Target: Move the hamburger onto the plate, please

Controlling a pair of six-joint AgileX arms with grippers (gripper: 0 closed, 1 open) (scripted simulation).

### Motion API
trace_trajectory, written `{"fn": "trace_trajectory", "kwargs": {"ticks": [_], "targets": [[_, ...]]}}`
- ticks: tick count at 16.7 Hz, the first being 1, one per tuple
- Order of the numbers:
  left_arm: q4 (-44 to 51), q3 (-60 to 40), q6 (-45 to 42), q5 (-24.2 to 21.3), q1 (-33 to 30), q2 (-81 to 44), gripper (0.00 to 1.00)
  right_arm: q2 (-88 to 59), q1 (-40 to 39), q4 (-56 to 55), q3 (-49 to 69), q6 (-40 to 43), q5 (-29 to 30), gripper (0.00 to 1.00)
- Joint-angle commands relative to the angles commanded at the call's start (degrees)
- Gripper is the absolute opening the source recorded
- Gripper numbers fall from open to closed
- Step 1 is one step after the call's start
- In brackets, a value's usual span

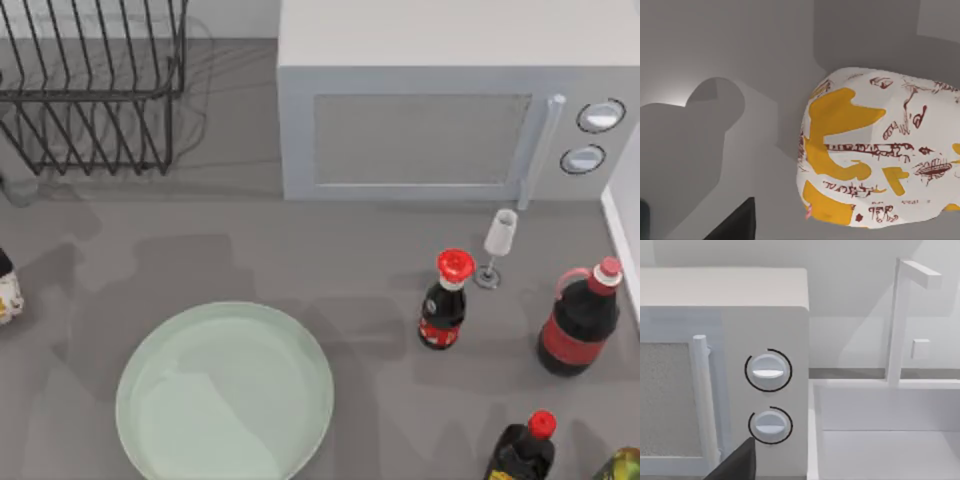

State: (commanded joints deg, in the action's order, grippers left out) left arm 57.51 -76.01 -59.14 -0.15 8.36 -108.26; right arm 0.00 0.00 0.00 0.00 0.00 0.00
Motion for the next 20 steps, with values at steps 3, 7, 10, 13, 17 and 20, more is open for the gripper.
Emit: {"fn": "trace_trajectory", "kwargs": {"ticks": [3,7,10,13,17,20], "targets": [[-1.0,0.8,0.1,0.0,-0.2,-0.4,1.00,0.0,0.0,0.0,0.0,0.0,0.0,1.00],[-9.6,4.9,0.0,0.0,0.0,-4.3,1.00,0.0,0.0,0.0,0.0,0.0,0.0,1.00],[-15.8,8.1,-0.2,0.0,0.0,-7.3,1.00,0.0,0.0,0.0,0.0,0.0,0.0,1.00],[-16.8,8.9,-0.2,0.0,0.1,-8.0,1.00,0.0,0.0,0.0,0.0,0.0,0.0,1.00],[-16.8,8.9,-0.2,0.0,0.1,-8.0,0.85,0.0,0.0,0.0,0.0,0.0,0.0,1.00],[-16.8,8.9,-0.2,0.0,0.1,-8.0,0.62,0.0,0.0,0.0,0.0,0.0,0.0,1.00]]}}
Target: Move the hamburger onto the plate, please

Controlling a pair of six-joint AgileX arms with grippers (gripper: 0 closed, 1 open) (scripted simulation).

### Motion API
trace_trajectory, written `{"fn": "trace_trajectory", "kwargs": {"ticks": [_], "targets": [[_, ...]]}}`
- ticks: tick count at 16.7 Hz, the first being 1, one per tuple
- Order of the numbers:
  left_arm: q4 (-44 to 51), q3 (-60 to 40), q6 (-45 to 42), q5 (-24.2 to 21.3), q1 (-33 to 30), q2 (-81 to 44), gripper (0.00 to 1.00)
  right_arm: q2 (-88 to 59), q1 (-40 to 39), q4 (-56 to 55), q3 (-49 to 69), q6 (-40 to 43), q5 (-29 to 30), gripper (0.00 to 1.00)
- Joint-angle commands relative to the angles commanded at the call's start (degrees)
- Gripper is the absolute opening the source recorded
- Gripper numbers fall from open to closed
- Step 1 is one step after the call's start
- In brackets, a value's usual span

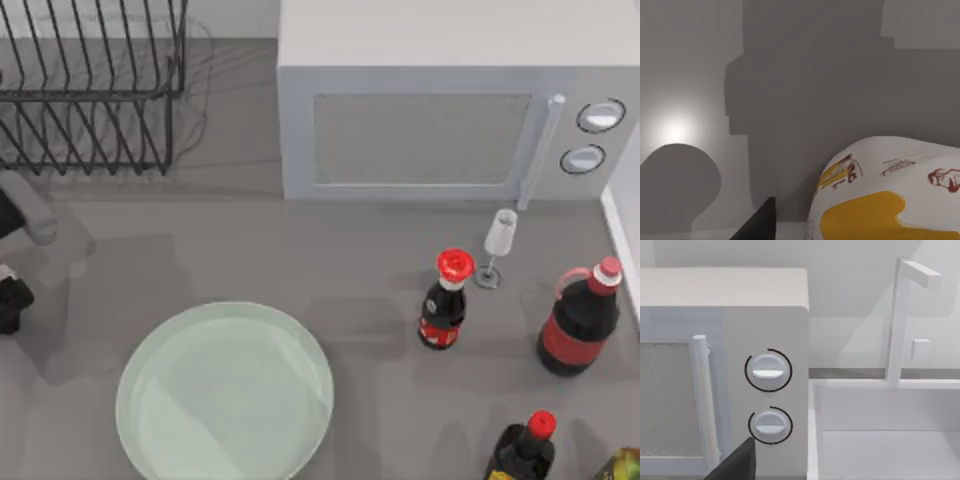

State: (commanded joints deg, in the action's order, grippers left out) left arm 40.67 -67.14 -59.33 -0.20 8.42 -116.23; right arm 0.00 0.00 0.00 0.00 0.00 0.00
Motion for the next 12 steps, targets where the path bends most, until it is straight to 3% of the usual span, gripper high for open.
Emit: {"fn": "trace_trajectory", "kwargs": {"ticks": [8,12], "targets": [[0.0,0.0,0.0,0.0,0.0,0.0,0.02,0.0,0.0,0.0,0.0,0.0,0.0,1.00],[0.0,0.0,0.0,0.0,0.0,0.0,0.00,0.0,0.0,0.0,0.0,0.0,0.0,1.00]]}}
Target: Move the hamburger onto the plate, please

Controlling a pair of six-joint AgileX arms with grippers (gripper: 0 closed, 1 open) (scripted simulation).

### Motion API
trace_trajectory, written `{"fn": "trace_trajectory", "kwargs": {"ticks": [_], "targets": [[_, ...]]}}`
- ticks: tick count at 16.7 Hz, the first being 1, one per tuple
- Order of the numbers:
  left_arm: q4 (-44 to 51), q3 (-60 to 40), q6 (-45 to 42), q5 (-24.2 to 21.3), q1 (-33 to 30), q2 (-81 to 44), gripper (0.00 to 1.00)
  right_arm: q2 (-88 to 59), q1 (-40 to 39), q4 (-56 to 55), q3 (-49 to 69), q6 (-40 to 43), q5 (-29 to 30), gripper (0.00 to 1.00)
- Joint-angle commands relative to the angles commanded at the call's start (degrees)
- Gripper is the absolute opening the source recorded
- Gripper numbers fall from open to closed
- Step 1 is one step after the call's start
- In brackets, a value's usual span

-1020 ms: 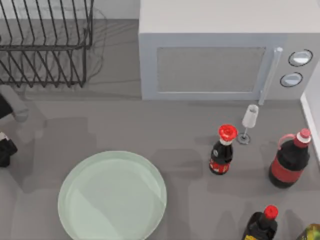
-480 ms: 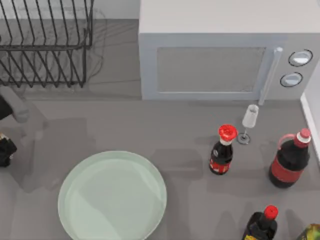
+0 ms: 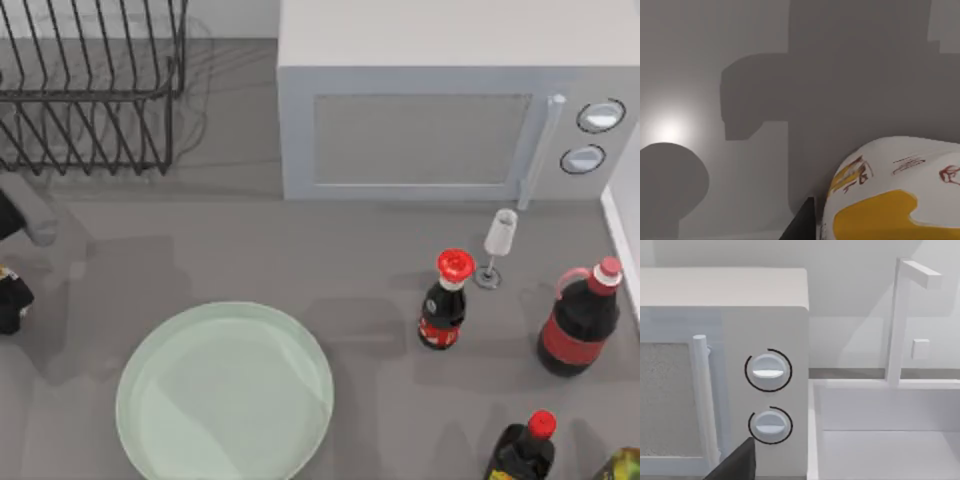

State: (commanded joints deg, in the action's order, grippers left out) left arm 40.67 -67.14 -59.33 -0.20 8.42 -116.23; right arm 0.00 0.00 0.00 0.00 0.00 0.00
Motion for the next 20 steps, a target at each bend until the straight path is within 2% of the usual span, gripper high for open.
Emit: {"fn": "trace_trajectory", "kwargs": {"ticks": [4,5,9,15,20], "targets": [[0.0,0.0,0.0,0.0,0.0,0.0,0.00,0.0,0.0,0.0,0.0,0.0,0.0,1.00],[3.6,-0.9,0.9,-1.3,-0.1,3.3,0.00,0.0,0.0,0.0,0.0,0.0,0.0,1.00],[7.9,-4.2,0.9,-1.3,0.0,4.7,0.00,0.0,0.0,0.0,0.0,0.0,0.0,1.00],[23.4,-13.5,1.0,-1.3,-0.2,9.8,0.00,0.0,0.0,0.0,0.0,0.0,0.0,1.00],[25.1,-14.9,1.2,-1.3,-0.3,10.9,0.00,0.0,0.0,0.0,0.0,0.0,0.0,1.00]]}}
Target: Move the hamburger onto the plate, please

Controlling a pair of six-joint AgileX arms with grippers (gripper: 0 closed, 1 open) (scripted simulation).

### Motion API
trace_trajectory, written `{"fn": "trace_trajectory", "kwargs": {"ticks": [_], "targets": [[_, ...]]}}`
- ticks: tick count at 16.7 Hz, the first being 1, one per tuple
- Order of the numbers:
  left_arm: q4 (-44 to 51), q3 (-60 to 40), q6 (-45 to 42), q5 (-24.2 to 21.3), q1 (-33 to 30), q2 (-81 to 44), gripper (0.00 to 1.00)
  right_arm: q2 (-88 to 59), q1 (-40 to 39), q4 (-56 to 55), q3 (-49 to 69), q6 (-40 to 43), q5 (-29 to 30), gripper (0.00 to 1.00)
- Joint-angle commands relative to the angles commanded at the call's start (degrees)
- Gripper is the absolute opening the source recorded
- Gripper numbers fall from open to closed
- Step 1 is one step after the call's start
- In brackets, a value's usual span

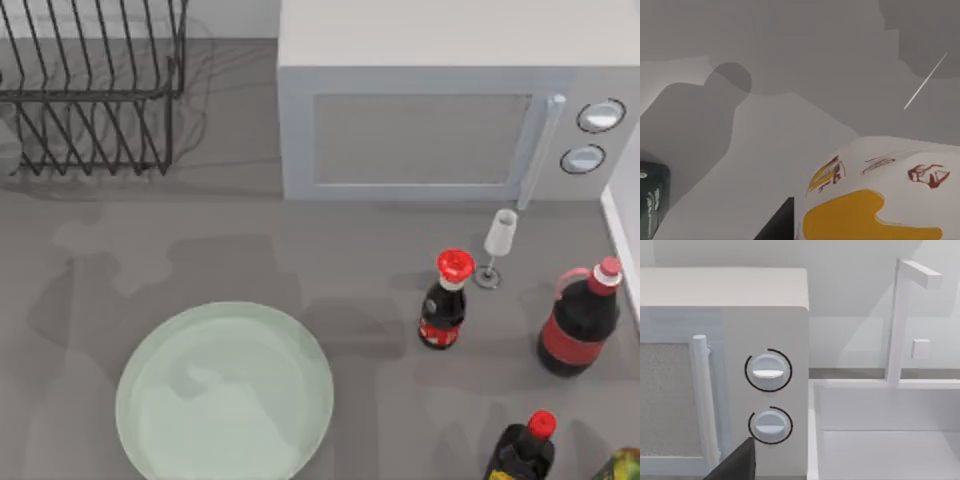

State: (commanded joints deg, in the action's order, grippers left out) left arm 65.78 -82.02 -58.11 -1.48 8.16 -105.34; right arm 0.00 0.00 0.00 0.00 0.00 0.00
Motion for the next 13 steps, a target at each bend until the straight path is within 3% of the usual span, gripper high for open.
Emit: {"fn": "trace_trajectory", "kwargs": {"ticks": [4,7,10,13], "targets": [[-0.2,0.1,-1.6,0.2,-0.3,0.2,0.00,0.0,0.0,0.0,0.0,0.0,0.0,1.00],[-0.6,-0.3,-8.4,0.9,-2.4,1.8,0.00,0.0,0.0,0.0,0.0,0.0,0.0,1.00],[-1.1,-0.7,-20.6,2.0,-5.9,4.2,0.00,0.0,0.0,0.0,0.0,0.0,0.0,1.00],[-1.4,-1.0,-38.0,3.2,-10.4,6.4,0.00,0.0,0.0,0.0,0.0,0.0,0.0,1.00]]}}
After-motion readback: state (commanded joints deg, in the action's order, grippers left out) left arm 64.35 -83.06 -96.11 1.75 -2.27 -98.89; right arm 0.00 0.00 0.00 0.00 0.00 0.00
